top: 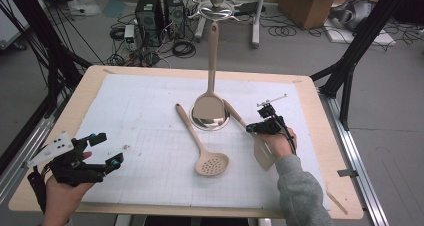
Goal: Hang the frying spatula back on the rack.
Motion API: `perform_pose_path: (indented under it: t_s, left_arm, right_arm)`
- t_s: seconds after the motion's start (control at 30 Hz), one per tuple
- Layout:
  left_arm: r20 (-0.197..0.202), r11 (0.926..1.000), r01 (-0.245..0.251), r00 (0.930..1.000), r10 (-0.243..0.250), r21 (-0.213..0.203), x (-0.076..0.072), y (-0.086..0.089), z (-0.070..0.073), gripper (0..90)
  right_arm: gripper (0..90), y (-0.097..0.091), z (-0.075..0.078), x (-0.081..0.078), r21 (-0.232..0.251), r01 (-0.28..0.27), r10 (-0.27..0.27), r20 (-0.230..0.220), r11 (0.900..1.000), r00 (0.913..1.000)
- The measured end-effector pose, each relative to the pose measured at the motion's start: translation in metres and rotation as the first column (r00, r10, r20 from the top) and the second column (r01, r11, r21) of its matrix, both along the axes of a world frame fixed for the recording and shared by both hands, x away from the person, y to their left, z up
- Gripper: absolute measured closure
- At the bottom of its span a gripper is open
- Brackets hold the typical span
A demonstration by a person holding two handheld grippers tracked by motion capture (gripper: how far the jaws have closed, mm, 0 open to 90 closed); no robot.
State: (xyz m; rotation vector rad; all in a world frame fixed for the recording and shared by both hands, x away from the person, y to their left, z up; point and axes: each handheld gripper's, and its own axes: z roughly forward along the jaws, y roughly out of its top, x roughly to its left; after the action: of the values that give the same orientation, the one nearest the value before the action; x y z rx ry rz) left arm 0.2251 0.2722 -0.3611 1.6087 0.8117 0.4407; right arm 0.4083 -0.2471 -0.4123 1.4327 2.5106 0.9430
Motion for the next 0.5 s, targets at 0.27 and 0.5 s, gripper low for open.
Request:
perform_pose_path:
  t_s: [0.27, 0.5]
  left_arm:
    - [-0.003, 1.0000, 0.000, 1.0000, 0.000, -0.003, 0.000, -0.001, 0.000, 6.1]
    - [-0.003, 1.0000, 0.003, 1.0000, -0.003, 0.001, 0.001, -0.002, -0.001, 6.1]
  right_arm:
    - [80.3, -0.004, 0.005, -0.002, 0.011, 0.012, -0.012, -0.004, 0.9999, 0.9999]
    - [80.4, -0.010, 0.006, -0.003, 0.017, 0.012, -0.012, 0.011, 0.9998, 0.9999]
